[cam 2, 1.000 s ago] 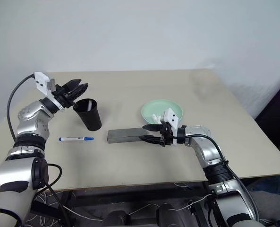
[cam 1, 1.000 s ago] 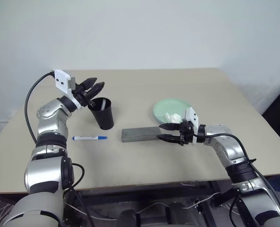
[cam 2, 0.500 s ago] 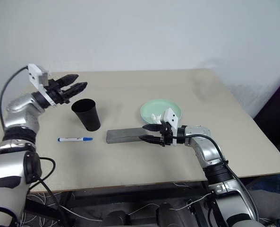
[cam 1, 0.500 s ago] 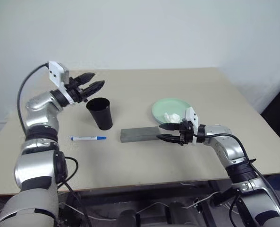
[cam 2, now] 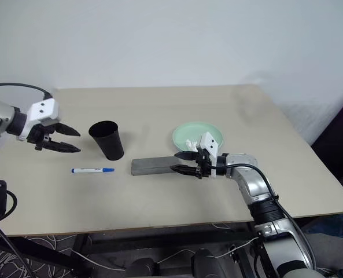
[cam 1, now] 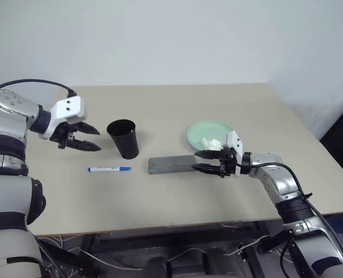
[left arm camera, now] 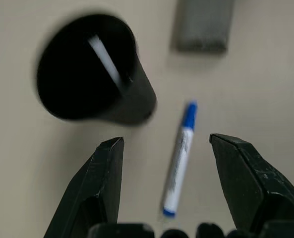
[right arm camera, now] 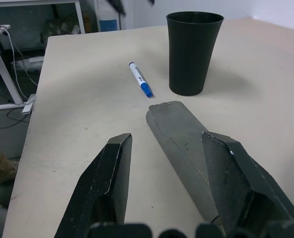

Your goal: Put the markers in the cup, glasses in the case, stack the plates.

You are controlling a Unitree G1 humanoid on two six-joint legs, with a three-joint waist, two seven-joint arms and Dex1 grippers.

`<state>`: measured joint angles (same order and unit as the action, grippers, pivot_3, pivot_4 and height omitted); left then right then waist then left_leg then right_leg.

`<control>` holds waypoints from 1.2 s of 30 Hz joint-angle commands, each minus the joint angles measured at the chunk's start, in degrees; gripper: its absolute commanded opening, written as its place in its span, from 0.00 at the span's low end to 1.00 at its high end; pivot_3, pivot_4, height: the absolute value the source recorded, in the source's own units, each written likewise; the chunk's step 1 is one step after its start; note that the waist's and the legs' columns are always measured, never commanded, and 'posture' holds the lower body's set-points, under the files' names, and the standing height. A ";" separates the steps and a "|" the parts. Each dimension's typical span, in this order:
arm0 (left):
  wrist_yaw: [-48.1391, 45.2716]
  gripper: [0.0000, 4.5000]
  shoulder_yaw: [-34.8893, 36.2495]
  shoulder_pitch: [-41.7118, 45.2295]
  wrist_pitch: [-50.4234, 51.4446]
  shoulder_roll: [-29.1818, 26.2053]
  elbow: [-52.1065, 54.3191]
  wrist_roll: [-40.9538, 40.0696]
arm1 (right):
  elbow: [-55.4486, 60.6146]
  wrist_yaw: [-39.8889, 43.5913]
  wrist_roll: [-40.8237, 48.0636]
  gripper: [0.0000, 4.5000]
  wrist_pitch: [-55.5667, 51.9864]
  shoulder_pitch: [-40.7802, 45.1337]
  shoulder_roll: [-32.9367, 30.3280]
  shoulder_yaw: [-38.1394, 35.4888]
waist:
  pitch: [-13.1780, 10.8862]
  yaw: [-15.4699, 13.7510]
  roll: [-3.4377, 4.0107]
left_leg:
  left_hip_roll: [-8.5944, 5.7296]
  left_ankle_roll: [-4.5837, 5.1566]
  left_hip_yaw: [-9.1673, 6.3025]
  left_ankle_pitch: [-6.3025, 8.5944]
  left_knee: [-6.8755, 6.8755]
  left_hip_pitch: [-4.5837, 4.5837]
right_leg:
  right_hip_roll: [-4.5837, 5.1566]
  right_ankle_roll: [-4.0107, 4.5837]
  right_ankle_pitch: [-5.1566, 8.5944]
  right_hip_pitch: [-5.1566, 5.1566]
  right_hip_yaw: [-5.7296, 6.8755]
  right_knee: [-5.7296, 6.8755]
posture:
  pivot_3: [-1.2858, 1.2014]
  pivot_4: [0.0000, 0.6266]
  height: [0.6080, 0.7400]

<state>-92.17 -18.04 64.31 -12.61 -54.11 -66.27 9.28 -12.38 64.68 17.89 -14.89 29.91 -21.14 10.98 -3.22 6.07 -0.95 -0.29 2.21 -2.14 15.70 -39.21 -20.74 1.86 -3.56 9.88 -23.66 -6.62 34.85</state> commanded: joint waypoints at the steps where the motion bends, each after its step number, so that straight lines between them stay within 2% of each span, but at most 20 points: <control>1: -0.13 0.64 -2.04 2.05 -3.62 1.32 -1.71 3.86 | 1.03 0.02 -0.09 0.54 0.88 1.71 0.10 -0.51 | 0.00 -0.13 0.00 | 0.00 0.00 0.00 0.00 0.01 -0.02 | 0.00 -0.01 0.00 -0.03 0.00 0.00 | 0.52 0.00 0.97; 7: 3.81 0.64 -4.17 1.46 -7.06 4.41 -5.20 9.22 | 1.64 -0.16 -0.03 0.54 0.64 1.29 -0.19 -0.61 | -0.01 -0.28 -0.02 | 0.00 0.01 0.03 0.00 0.02 -0.10 | 0.00 -0.02 -0.01 -0.12 -0.01 0.02 | 0.52 0.00 0.97; 10: 8.83 0.64 -5.75 0.59 -8.82 7.07 -6.57 12.39 | 2.09 -0.32 0.05 0.54 0.36 1.10 -0.34 -0.70 | -0.01 -0.30 -0.02 | 0.00 0.01 0.04 0.00 0.02 -0.10 | 0.00 -0.02 -0.01 -0.12 -0.02 0.02 | 0.52 0.00 0.97; 16: 12.15 0.64 -6.64 -0.34 -8.36 10.26 -9.05 15.53 | 3.14 -0.78 0.12 0.54 -0.05 0.40 -0.43 -0.66 | 0.00 -0.27 -0.05 | -0.02 0.01 0.06 0.00 -0.01 -0.11 | 0.00 -0.03 -0.02 -0.12 -0.05 0.03 | 0.52 0.00 0.97; 23: 12.58 0.64 -6.23 -1.58 -6.34 12.67 -10.30 16.70 | 5.21 -1.58 0.55 0.54 -0.99 -0.85 -0.66 -0.90 | 0.00 -0.28 -0.06 | -0.02 0.01 0.06 0.00 0.02 -0.12 | -0.02 -0.03 -0.02 -0.16 -0.06 0.06 | 0.52 0.00 0.97; 31: 13.13 0.64 -7.03 -3.83 -6.28 12.82 -10.52 18.60 | 6.34 -2.03 0.69 0.54 -1.39 -1.63 -0.96 -1.19 | 0.01 -0.29 -0.09 | -0.03 0.01 0.06 0.00 -0.02 -0.12 | -0.02 -0.04 -0.02 -0.14 -0.07 0.07 | 0.52 0.00 0.97; 34: 13.21 0.50 -6.31 -4.29 -5.76 12.92 -10.66 18.06 | 6.22 -2.10 0.71 0.54 -1.43 -1.43 -0.96 -1.19 | 0.02 -0.28 -0.08 | -0.03 0.01 0.07 0.00 -0.02 -0.02 | -0.02 -0.03 -0.02 -0.06 -0.08 0.07 | 0.52 0.00 0.97; 36: 12.88 0.35 -6.15 -4.43 -5.75 12.80 -10.64 17.94 | 5.98 -2.05 0.68 0.54 -1.38 -1.21 -0.97 -1.13 | 0.02 -0.28 -0.08 | -0.02 0.01 0.06 0.00 -0.02 0.07 | -0.02 -0.03 -0.02 0.04 -0.07 0.09 | 0.52 0.00 0.97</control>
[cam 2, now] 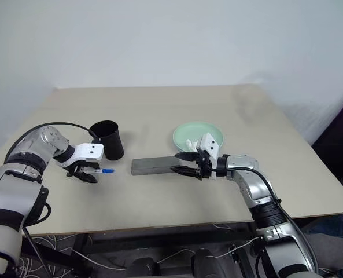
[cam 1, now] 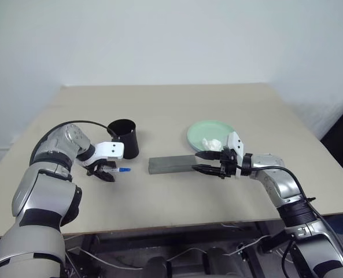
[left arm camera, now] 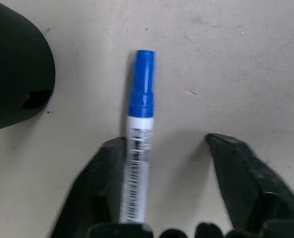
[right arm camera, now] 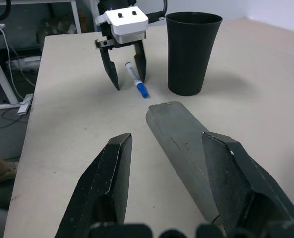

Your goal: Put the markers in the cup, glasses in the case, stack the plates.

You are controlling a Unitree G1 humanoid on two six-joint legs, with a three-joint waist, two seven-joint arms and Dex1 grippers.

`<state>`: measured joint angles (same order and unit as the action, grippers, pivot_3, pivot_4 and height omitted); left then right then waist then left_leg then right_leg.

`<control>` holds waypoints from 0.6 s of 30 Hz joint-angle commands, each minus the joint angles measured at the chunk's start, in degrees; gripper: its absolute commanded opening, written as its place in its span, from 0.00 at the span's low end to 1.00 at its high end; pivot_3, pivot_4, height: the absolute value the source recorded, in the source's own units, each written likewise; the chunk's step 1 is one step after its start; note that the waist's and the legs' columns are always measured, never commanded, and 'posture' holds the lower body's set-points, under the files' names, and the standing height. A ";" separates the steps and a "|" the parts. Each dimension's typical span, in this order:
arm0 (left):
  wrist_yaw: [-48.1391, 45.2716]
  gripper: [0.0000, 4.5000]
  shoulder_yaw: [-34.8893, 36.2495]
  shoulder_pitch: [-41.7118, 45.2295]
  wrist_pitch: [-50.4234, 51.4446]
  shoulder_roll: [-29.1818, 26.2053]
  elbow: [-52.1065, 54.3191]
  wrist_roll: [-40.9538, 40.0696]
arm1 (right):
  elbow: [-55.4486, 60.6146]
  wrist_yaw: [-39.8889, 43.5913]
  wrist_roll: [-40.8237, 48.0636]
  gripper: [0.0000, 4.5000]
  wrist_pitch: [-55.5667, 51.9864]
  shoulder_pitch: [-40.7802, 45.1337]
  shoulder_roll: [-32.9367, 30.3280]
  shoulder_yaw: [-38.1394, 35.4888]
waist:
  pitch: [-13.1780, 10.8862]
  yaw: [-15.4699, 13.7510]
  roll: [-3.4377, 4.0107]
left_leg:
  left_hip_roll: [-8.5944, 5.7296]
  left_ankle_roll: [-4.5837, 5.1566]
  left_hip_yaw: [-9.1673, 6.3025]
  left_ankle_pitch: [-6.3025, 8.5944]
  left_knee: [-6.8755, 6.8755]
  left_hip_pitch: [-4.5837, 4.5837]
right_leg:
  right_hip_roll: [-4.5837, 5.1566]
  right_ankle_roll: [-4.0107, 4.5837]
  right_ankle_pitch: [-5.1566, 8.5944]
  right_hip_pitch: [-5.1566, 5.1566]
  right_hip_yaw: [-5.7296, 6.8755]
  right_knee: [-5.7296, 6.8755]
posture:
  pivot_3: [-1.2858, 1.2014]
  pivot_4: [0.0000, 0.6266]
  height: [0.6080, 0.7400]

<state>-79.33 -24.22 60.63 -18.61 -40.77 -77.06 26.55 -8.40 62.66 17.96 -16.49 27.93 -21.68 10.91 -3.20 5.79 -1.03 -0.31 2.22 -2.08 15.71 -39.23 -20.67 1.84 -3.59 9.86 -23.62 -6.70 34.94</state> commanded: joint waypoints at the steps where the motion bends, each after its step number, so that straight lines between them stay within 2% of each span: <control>1: -0.10 0.28 0.05 -0.80 0.18 -0.61 0.18 0.68 | 1.92 -0.01 0.60 0.54 0.24 0.85 -0.44 -1.03 | 0.00 0.01 0.00 | 0.00 0.00 0.00 0.00 -0.01 0.02 | 0.00 0.00 0.00 0.02 0.00 0.01 | 0.52 0.00 0.97; 4: -1.73 0.05 0.71 -1.09 -0.04 -0.73 0.32 -0.14 | 1.69 0.11 0.55 0.54 0.34 1.08 -0.37 -0.94 | 0.00 0.04 0.00 | 0.00 0.00 0.01 0.00 -0.04 0.03 | 0.00 0.00 0.00 0.03 -0.01 0.00 | 0.52 0.00 0.97; 5: -2.74 0.01 1.32 -1.21 -0.35 -0.67 0.50 -0.93 | 1.59 0.13 0.52 0.54 0.37 1.20 -0.29 -0.87 | 0.00 0.08 0.00 | 0.00 0.00 0.02 0.00 -0.03 0.02 | 0.00 0.00 0.00 0.03 -0.03 0.00 | 0.52 0.00 0.97; 10: -12.11 0.01 8.39 -1.20 1.02 1.05 2.22 -10.07 | 1.58 0.23 0.56 0.54 0.47 1.20 -0.23 -0.83 | 0.00 -0.02 0.00 | 0.00 0.00 0.02 0.01 0.02 -0.09 | 0.00 -0.01 0.01 -0.07 -0.02 -0.06 | 0.52 0.00 0.97; 13: -13.17 0.01 10.17 -1.11 2.87 1.82 4.09 -17.52 | 1.84 0.36 0.70 0.54 0.44 0.88 -0.44 -0.95 | 0.00 -0.24 -0.02 | -0.04 0.00 -0.05 0.01 -0.03 -0.18 | 0.04 -0.03 0.02 -0.08 0.04 -0.08 | 0.52 0.00 0.97; 16: -13.17 0.01 9.52 -3.91 11.67 0.78 16.95 -35.16 | 1.96 0.54 0.73 0.54 0.35 0.67 -0.53 -0.84 | -0.01 -0.01 -0.03 | -0.04 0.00 -0.03 0.01 -0.08 -0.18 | 0.06 -0.04 0.01 -0.07 0.01 -0.07 | 0.52 0.00 0.97; 18: -13.17 0.01 13.94 -5.05 19.83 0.80 26.02 -45.84 | 1.85 0.64 0.73 0.54 0.31 0.74 -0.45 -0.70 | -0.05 0.02 -0.10 | 0.01 0.00 -0.05 0.01 -0.07 -0.19 | 0.06 -0.04 0.01 -0.12 0.00 -0.02 | 0.52 0.00 0.97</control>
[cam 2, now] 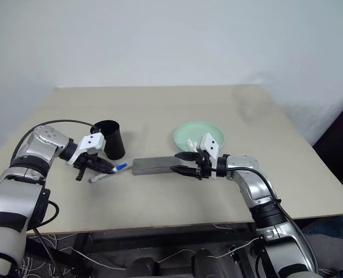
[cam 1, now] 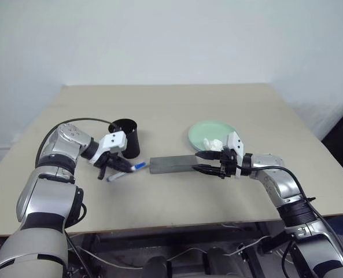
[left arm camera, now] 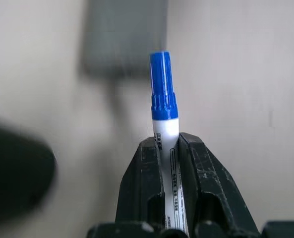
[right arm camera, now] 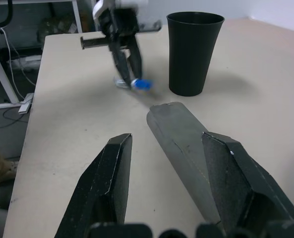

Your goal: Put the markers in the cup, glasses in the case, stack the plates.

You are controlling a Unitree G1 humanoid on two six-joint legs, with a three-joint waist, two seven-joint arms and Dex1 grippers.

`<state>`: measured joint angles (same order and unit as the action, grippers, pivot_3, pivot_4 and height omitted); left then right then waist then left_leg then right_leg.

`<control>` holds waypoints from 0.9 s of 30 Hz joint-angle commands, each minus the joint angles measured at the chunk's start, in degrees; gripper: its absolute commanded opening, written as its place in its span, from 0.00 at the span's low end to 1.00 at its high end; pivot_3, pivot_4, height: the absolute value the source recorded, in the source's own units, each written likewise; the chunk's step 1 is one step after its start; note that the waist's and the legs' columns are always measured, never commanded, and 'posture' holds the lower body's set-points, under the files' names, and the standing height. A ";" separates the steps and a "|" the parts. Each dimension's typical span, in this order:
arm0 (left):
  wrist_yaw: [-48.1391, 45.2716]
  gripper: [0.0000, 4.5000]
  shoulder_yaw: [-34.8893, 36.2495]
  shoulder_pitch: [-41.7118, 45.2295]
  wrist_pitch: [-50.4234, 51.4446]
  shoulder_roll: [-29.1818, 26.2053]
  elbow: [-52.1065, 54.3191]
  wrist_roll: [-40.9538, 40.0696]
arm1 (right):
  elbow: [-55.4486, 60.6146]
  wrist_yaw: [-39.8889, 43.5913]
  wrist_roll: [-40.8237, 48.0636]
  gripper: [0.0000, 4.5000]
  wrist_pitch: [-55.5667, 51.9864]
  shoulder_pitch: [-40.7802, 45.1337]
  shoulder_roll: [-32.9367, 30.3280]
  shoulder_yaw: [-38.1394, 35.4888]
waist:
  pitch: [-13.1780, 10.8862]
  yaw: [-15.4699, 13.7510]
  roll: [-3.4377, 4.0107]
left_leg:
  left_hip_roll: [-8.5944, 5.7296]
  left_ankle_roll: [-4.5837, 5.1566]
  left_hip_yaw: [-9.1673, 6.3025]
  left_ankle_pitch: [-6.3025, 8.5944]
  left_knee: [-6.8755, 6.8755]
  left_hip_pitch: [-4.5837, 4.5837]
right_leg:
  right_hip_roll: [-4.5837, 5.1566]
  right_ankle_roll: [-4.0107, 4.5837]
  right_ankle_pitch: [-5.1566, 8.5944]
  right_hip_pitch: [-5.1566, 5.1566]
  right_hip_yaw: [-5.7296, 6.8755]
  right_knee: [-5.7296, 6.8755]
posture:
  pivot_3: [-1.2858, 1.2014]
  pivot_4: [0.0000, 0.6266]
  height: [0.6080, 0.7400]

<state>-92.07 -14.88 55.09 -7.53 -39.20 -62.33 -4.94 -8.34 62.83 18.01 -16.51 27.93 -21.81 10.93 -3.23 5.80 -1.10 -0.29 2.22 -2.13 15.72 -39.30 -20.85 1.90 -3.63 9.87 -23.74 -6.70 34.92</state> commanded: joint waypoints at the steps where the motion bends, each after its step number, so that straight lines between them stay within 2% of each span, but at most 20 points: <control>1: -0.43 0.01 8.09 0.94 11.30 -0.02 12.96 -16.63 | 1.71 0.55 0.68 0.54 0.30 0.83 -0.24 -0.61 | -0.03 0.00 -0.05 | 0.03 0.00 -0.01 0.00 0.00 -0.02 | -0.01 0.00 0.00 -0.04 0.02 0.04 | 0.52 0.00 0.97; 5: 9.77 0.01 19.29 2.54 13.54 3.50 15.23 -21.35 | 1.27 0.90 0.61 0.54 0.29 1.33 0.05 -0.34 | -0.02 -0.01 -0.01 | 0.03 0.00 -0.04 0.00 0.05 0.03 | -0.04 0.00 0.00 -0.06 0.10 0.05 | 0.52 0.00 0.97; 9: 22.44 0.01 25.53 2.47 5.42 5.93 12.98 -19.73 | 0.61 1.09 0.55 0.54 0.21 2.18 0.40 -0.36 | -0.02 0.01 0.00 | 0.04 -0.01 -0.03 -0.01 0.09 0.18 | -0.05 0.00 -0.01 0.02 0.10 0.07 | 0.52 0.00 0.97; 12: 28.64 0.01 26.30 1.89 -0.53 6.63 9.76 -16.60 | 0.28 1.18 0.53 0.54 0.24 2.50 0.52 -0.35 | -0.02 -0.03 0.00 | 0.02 -0.02 -0.04 -0.01 0.08 0.21 | -0.06 0.01 -0.02 0.07 0.12 0.07 | 0.52 0.00 0.97; 17: 33.78 0.01 26.19 0.93 -8.72 7.32 2.28 -12.41 | 0.01 1.19 0.46 0.54 0.37 2.70 0.64 -0.44 | -0.01 -0.05 -0.01 | -0.04 -0.02 -0.04 -0.01 0.08 0.18 | -0.03 0.01 -0.02 0.13 0.11 -0.04 | 0.52 0.00 0.97; 27: 37.45 0.01 27.30 0.55 -12.13 8.59 -3.73 -10.73 | 0.36 0.65 0.41 0.54 0.57 2.06 0.44 -0.87 | 0.00 -0.04 -0.05 | -0.04 -0.04 -0.05 0.00 0.09 0.14 | -0.02 0.00 -0.02 0.11 0.14 -0.05 | 0.52 0.00 0.97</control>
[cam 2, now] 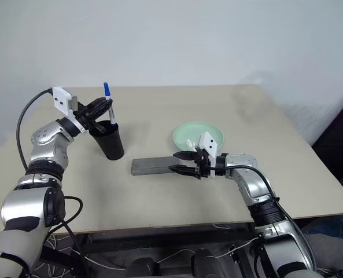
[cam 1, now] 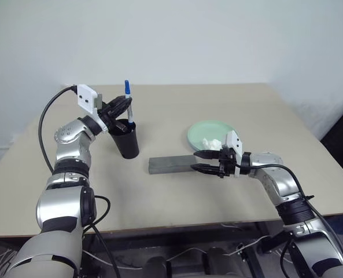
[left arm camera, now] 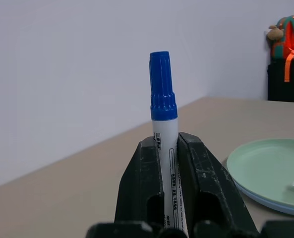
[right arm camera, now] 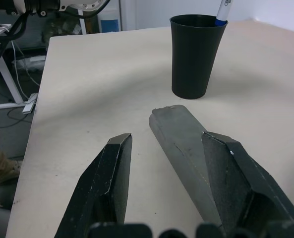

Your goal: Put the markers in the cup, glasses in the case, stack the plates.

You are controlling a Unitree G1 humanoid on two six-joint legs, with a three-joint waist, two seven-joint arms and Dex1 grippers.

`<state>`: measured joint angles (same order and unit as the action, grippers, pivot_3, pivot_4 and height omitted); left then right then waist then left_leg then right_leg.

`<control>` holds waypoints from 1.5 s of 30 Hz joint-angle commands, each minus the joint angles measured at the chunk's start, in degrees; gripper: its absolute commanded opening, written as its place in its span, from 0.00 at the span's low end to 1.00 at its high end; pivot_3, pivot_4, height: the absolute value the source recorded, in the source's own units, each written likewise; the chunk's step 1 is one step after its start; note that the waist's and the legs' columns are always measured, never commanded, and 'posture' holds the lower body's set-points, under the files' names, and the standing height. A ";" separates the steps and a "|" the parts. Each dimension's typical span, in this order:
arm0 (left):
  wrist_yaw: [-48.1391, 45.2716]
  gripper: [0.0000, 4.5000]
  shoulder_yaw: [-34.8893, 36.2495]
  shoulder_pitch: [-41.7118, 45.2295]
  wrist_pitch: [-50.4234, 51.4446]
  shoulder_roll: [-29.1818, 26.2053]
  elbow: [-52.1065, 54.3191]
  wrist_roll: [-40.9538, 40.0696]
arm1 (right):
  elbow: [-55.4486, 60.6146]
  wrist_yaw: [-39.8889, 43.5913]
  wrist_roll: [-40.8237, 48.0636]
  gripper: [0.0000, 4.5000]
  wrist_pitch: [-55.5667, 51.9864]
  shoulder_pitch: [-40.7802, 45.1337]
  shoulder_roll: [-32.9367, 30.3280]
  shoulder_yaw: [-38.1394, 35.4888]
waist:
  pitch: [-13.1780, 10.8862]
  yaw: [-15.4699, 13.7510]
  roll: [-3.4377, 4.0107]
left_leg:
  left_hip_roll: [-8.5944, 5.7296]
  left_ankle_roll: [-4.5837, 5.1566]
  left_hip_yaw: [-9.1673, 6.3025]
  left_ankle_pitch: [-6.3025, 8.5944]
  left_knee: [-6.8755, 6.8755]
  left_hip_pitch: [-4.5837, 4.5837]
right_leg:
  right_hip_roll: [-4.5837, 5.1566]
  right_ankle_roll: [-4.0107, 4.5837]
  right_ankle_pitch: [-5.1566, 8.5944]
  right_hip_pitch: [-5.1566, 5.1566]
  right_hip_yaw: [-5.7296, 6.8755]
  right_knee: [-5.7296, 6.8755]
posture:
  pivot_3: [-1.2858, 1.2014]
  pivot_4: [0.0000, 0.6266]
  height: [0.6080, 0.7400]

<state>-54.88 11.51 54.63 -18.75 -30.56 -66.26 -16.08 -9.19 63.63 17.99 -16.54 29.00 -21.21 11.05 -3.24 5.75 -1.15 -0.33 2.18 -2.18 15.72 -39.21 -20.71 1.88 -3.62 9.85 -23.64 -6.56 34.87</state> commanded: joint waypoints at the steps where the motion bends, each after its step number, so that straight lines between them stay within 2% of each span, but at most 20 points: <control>1: 0.52 0.09 1.00 0.93 -0.83 0.06 -0.21 0.53 | 1.10 -0.23 0.39 0.54 0.64 1.07 -0.07 -0.97 | 0.00 0.01 0.00 | 0.00 0.00 0.00 0.00 0.00 0.00 | 0.00 0.00 0.00 0.00 0.00 0.00 | 0.52 0.00 0.97; 2: 0.69 0.18 1.15 0.89 -0.80 0.15 -0.49 0.69 | 1.02 -0.29 0.37 0.54 0.66 1.13 0.00 -0.95 | 0.00 0.01 0.00 | 0.00 0.00 0.00 0.00 -0.01 0.00 | 0.00 0.00 0.00 0.01 0.01 0.00 | 0.52 0.00 0.97; 3: 0.69 0.21 1.29 0.82 -0.72 0.27 -0.65 0.75 | 1.01 -0.33 0.36 0.54 0.69 1.12 0.02 -0.94 | 0.00 0.01 0.00 | 0.00 0.00 0.01 0.00 0.00 0.01 | 0.00 0.00 0.00 0.02 0.00 0.00 | 0.52 0.00 0.97; 12: 0.94 0.91 2.13 0.37 -1.05 0.30 -0.50 1.18 | 0.79 -0.39 0.34 0.54 1.11 0.99 0.22 -0.91 | 0.00 0.01 0.00 | 0.00 0.00 -0.02 0.00 0.00 0.00 | 0.00 0.00 0.00 0.01 0.02 0.00 | 0.52 0.00 0.97; 16: -0.51 0.91 4.35 1.19 0.27 0.16 1.93 -1.37 | 0.63 -0.38 0.32 0.54 1.41 0.79 0.47 -0.74 | 0.00 0.01 0.00 | 0.00 0.00 -0.02 0.00 0.00 0.00 | 0.00 0.00 0.00 0.02 0.03 0.00 | 0.52 0.00 0.97; 20: -5.49 0.91 5.29 -1.21 4.76 0.18 10.63 -4.87 | -0.20 -1.47 0.29 0.54 1.73 1.06 1.26 -1.17 | 0.00 0.03 0.00 | 0.01 -0.01 -0.02 0.00 0.01 -0.02 | 0.00 0.00 0.00 0.00 0.03 -0.02 | 0.52 0.00 0.97; 23: -10.10 0.91 3.33 -10.02 14.63 0.19 28.06 -9.12 | -1.00 -2.71 0.02 0.54 1.99 1.21 1.86 -1.64 | 0.04 0.21 0.09 | 0.03 -0.04 0.01 0.02 0.06 0.02 | 0.01 0.00 0.00 0.01 0.00 -0.03 | 0.52 0.00 0.97; 26: -9.58 0.91 1.47 -20.63 23.79 -0.61 45.42 -11.91 | -1.03 -3.20 0.19 0.54 2.00 1.09 1.92 -1.95 | 0.03 0.44 0.10 | 0.07 -0.09 0.05 0.06 0.09 0.03 | 0.02 0.00 0.00 -0.04 -0.06 0.00 | 0.52 0.00 0.97; 31: -6.72 0.91 0.84 -35.63 29.98 -2.15 59.45 -11.65 | -2.87 -3.47 -0.56 0.54 2.87 1.38 1.04 -2.46 | 0.01 0.41 0.13 | 0.13 -0.12 0.02 0.07 0.09 0.10 | 0.01 0.03 0.00 -0.03 -0.01 0.05 | 0.52 0.00 0.97; 39: 2.62 0.91 1.30 -44.74 25.55 3.02 59.68 -8.19 | -11.64 -2.94 -3.59 0.54 9.06 2.42 -3.54 -4.01 | 0.01 0.05 0.20 | 0.14 -0.19 0.09 0.01 0.01 0.19 | 0.06 0.14 0.03 0.12 0.11 -0.03 | 0.52 0.00 0.97; 45: 6.11 0.91 0.84 -47.73 22.70 5.82 58.70 -6.56 | -17.16 -2.24 -4.25 0.54 11.89 0.81 -7.13 -6.06 | 0.01 0.02 0.21 | 0.14 -0.19 0.09 0.02 0.13 0.14 | 0.02 0.10 0.00 0.03 0.11 -0.05 | 0.52 0.00 0.97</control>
<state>-49.90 12.13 6.88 5.48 -25.16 -9.30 -22.87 -26.00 60.49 13.53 -6.37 29.96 -27.14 7.09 -3.22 5.77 -0.94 -0.19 1.99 -2.10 15.73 -39.08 -20.56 1.90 -3.53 9.86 -23.59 -6.44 34.82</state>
